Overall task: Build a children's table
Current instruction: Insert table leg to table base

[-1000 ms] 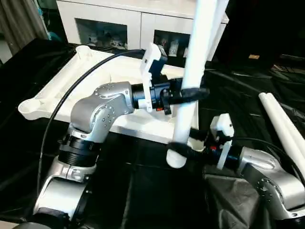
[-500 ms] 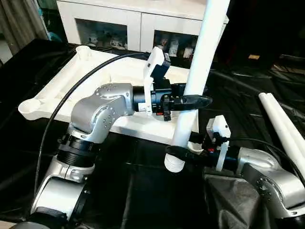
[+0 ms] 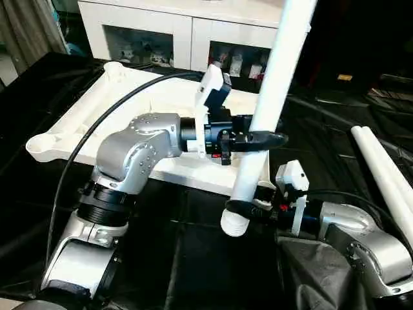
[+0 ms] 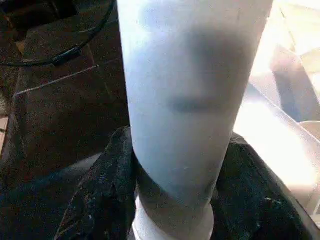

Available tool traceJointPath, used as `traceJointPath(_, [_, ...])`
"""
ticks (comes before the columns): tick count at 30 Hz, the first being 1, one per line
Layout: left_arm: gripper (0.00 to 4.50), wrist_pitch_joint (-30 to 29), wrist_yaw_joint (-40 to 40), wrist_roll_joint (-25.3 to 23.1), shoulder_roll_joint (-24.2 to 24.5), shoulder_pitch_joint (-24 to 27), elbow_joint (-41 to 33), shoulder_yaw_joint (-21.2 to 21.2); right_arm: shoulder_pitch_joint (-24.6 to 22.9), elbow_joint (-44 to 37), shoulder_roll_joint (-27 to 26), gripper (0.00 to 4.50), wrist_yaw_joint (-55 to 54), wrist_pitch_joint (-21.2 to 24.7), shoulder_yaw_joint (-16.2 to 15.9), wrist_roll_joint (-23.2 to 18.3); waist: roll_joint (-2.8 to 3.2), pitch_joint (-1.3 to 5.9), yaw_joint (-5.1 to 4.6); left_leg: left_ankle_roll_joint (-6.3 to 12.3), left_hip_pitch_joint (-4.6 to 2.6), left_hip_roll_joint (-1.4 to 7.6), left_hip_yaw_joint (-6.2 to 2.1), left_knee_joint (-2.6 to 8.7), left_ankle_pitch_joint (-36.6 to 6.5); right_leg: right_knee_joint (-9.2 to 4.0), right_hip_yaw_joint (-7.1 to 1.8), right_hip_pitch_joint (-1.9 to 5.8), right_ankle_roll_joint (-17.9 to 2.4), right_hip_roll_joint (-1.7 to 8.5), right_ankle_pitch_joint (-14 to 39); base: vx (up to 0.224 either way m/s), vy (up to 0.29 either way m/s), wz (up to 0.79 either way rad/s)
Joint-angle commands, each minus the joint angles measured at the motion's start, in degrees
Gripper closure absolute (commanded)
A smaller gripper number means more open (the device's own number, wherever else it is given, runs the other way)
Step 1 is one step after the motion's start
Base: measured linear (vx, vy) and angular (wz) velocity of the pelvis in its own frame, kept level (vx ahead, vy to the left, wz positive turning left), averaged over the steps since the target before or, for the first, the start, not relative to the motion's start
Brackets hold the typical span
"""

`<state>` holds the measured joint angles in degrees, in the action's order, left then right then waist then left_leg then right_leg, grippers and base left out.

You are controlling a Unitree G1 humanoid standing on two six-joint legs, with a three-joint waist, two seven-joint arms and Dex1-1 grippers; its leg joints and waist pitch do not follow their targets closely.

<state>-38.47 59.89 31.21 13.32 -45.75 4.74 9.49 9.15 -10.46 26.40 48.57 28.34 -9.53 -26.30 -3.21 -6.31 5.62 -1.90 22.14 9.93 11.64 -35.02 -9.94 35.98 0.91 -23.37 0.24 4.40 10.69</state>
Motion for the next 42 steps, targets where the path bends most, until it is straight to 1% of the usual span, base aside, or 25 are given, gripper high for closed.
traceJointPath(1, [2.80,0.5,0.5,0.0,0.1,-2.2,-1.3,0.0,-0.6,0.4,0.7,2.62,0.3,-0.3,-1.3,1.4,0.09,5.35,0.22,0.71,-1.35,2.84,-1.48,4.04,-9.3,-3.91,-1.72,2.71,-13.5,3.52,8.7,0.000,0.000,0.00])
traceJointPath(3, [2.80,0.7,0.8,-0.1,0.2,-2.2,-1.3,0.0,-0.7,0.0,0.5,2.64,0.3,0.2,-0.9,0.8,0.22,5.43,0.21,0.67,-1.40,2.84,-1.48,4.03,-9.2,-3.91,-1.73,2.73,-13.5,3.50,8.7,0.000,0.000,0.00])
traceJointPath(4, [2.80,0.7,0.8,-0.1,0.2,-2.3,-1.3,0.0,-0.7,0.0,0.5,2.10,0.3,0.4,-0.9,0.6,0.22,5.43,0.21,0.67,-1.40,2.84,-1.48,4.03,-9.2,-3.91,-1.73,2.73,-13.5,3.50,8.7,0.000,0.000,0.00])
traceJointPath(5, [2.80,0.8,1.3,0.1,0.3,-2.5,-1.1,0.0,-0.7,-0.7,0.5,2.10,0.3,0.8,-0.6,0.4,0.50,5.56,0.22,0.69,-1.42,2.84,-1.51,3.99,-9.0,-3.79,-1.73,2.80,-13.7,3.47,8.2,0.000,0.000,0.00])
traceJointPath(6, [2.80,0.8,1.3,0.1,0.3,-2.5,-1.1,0.0,-0.7,-0.7,0.5,1.96,0.2,0.7,-0.6,0.5,0.39,5.53,0.16,0.68,-1.41,2.84,-1.49,4.01,-9.1,-3.85,-1.71,2.77,-13.7,3.44,8.1,0.000,0.000,0.00])
traceJointPath(7, [2.80,0.9,1.5,0.2,0.3,-2.6,-1.0,0.1,-0.7,-0.9,0.7,1.94,0.1,0.2,-0.8,1.2,0.29,5.57,0.17,0.71,-1.37,2.82,-1.47,3.98,-9.0,-3.84,-1.71,2.83,-13.7,3.44,7.9,0.000,0.000,0.00])
traceJointPath(8, [2.80,0.9,1.6,0.2,0.3,-2.7,-0.9,0.2,-0.7,-0.8,0.8,1.87,0.1,0.1,-0.8,1.4,0.35,5.59,0.21,0.75,-1.39,2.82,-1.46,3.95,-8.8,-3.78,-1.71,2.78,-13.9,3.43,7.6,0.000,0.000,0.00])
traceJointPath(9, [2.80,0.9,1.6,0.2,0.2,-2.7,-0.9,0.2,-0.7,-0.8,0.8,1.83,0.1,0.1,-0.8,1.4,0.67,5.69,0.20,0.67,-1.42,2.81,-1.51,3.92,-8.8,-3.71,-1.70,2.80,-14.0,3.43,7.4,0.000,0.000,0.00])
traceJointPath(10, [2.80,1.0,1.9,0.3,0.2,-2.8,-0.8,0.3,-0.7,-0.7,0.9,1.81,0.1,0.0,-0.7,1.5,0.66,5.73,0.14,0.66,-1.42,2.78,-1.47,3.90,-8.8,-3.75,-1.69,2.84,-14.0,3.39,7.2,0.000,0.000,0.00])
traceJointPath(11, [2.80,1.1,2.1,0.3,0.1,-2.8,-0.8,0.5,-0.7,-0.5,0.9,1.81,0.2,-0.1,-0.5,1.5,0.48,5.68,0.15,0.79,-1.34,2.76,-1.47,3.89,-9.2,-3.85,-1.72,2.93,-14.0,3.45,8.0,0.000,0.000,0.00])
traceJointPath(13, [2.80,1.2,2.2,0.2,-0.1,-2.8,-0.7,0.6,-0.7,-0.4,0.8,1.81,0.2,-0.1,-0.4,1.4,0.46,5.79,0.16,0.82,-1.29,2.77,-1.47,3.87,-9.2,-3.87,-1.73,2.97,-13.8,3.48,8.5,0.000,0.000,0.00])
traceJointPath(19, [2.80,0.8,2.7,0.4,-0.3,-2.9,-0.8,0.8,-0.2,-0.1,-0.3,1.81,-0.2,-0.3,0.0,1.2,0.66,5.70,0.16,0.47,-1.36,2.78,-1.55,3.93,-10.2,-4.02,-1.70,2.78,-13.4,3.45,10.2,0.000,0.000,0.00])
traceJointPath(20, [2.80,0.7,2.8,0.5,-0.3,-3.0,-0.8,0.8,0.0,0.0,-0.5,1.81,-0.3,-0.3,0.0,1.2,0.88,5.61,0.10,0.26,-1.35,2.78,-1.57,3.99,-10.8,-4.12,-1.69,2.68,-13.3,3.41,10.7,0.000,0.000,0.00])
traceJointPath(22, [2.80,0.6,2.8,0.5,-0.4,-3.0,-0.7,0.8,0.2,0.1,-0.7,1.81,-0.3,-0.3,0.0,1.2,0.75,5.60,0.08,0.10,-1.37,2.78,-1.60,4.01,-11.1,-4.13,-1.68,2.71,-13.3,3.43,10.9,0.000,0.000,0.00])
traceJointPath(24, [2.80,0.6,2.8,0.6,-0.7,-3.0,-0.6,0.8,0.2,0.2,-1.0,2.11,-0.3,-0.4,-0.1,1.1,0.81,5.57,0.07,-0.08,-1.38,2.79,-1.61,4.05,-11.3,-4.15,-1.69,2.67,-13.2,3.39,11.0,0.000,0.000,0.00])
traceJointPath(27, [2.80,0.7,2.8,0.5,-0.8,-2.9,-0.5,0.8,0.1,0.2,-1.3,2.23,-0.1,-0.5,0.0,0.7,0.84,5.60,0.09,-0.10,-1.42,2.81,-1.60,4.03,-11.3,-4.16,-1.70,2.66,-13.3,3.43,10.8,0.000,0.000,0.00])
traceJointPath(29, [2.80,0.9,2.9,0.2,-0.7,-2.8,-0.3,0.9,-0.1,0.3,-1.2,2.53,0.1,-0.5,0.1,0.7,0.85,5.65,0.09,0.00,-1.41,2.78,-1.60,4.01,-11.0,-4.09,-1.68,2.71,-13.3,3.40,10.2,0.000,0.000,0.00])
traceJointPath(34, [2.80,0.7,2.9,0.4,-0.5,-2.7,-0.4,0.7,-0.4,0.2,-1.2,2.62,0.3,-0.6,0.3,0.9,0.84,5.71,0.11,0.20,-1.35,2.77,-1.62,4.00,-10.6,-4.00,-1.65,2.79,-13.5,3.41,9.6,0.000,0.000,0.00])
traceJointPath(35, [2.45,0.1,2.6,0.8,-0.7,-2.8,0.1,0.2,-0.5,0.1,-1.3,2.62,0.1,-0.8,0.5,0.9,0.88,5.75,0.12,0.21,-1.35,2.78,-1.62,3.98,-10.4,-3.92,-1.65,2.80,-13.7,3.41,9.1,0.000,0.000,0.00])
traceJointPath(36, [2.24,0.1,2.6,0.8,-0.7,-2.8,0.1,0.2,-0.5,0.1,-1.3,2.62,0.1,-0.8,0.5,0.9,0.87,5.76,0.13,0.27,-1.35,2.75,-1.60,3.95,-10.3,-3.91,-1.65,2.79,-13.7,3.37,8.9,0.000,0.000,0.00])
traceJointPath(37, [2.10,-0.7,2.2,1.4,-0.9,-2.8,0.4,-0.3,-0.7,0.0,-1.6,2.62,-0.3,-1.0,0.8,0.8,0.87,5.76,0.12,0.33,-1.37,2.76,-1.57,3.94,-10.3,-3.89,-1.66,2.77,-13.8,3.37,8.7,0.000,0.000,0.00])
traceJointPath(38, [2.10,-1.5,1.3,2.4,-1.6,-2.7,1.0,-1.4,-0.9,-0.2,-2.1,2.63,-0.9,-1.3,1.6,0.5,0.80,5.68,0.06,0.39,-1.33,2.72,-1.54,3.93,-10.4,-3.94,-1.66,2.73,-13.9,3.38,8.8,0.000,0.000,0.00])
traceJointPath(39, [2.08,-1.5,1.3,2.4,-1.6,-2.7,1.0,-1.4,-0.9,-0.2,-2.2,2.63,-0.9,-1.3,1.6,0.5,0.84,5.69,0.10,0.36,-1.31,2.72,-1.55,3.93,-10.5,-3.91,-1.65,2.75,-14.0,3.42,9.0,0.000,0.000,0.00])
traceJointPath(41, [1.78,0.5,0.3,2.8,-2.9,-2.0,2.0,-3.0,-1.2,-0.4,-4.0,2.64,-3.1,-2.1,4.1,-0.9,0.80,5.66,0.11,0.06,-1.37,2.78,-1.64,4.01,-11.3,-4.12,-1.60,2.71,-13.9,3.50,10.2,0.000,0.000,0.00])
traceJointPath(42, [1.78,4.9,-2.6,2.8,-5.7,-0.9,3.6,-5.5,-1.1,-0.8,-6.4,2.64,-5.9,-2.6,7.6,-3.2,0.70,5.56,0.06,0.22,-1.30,2.78,-1.54,4.04,-11.4,-4.29,-1.70,2.71,-13.9,3.52,10.4,0.000,0.000,0.00])
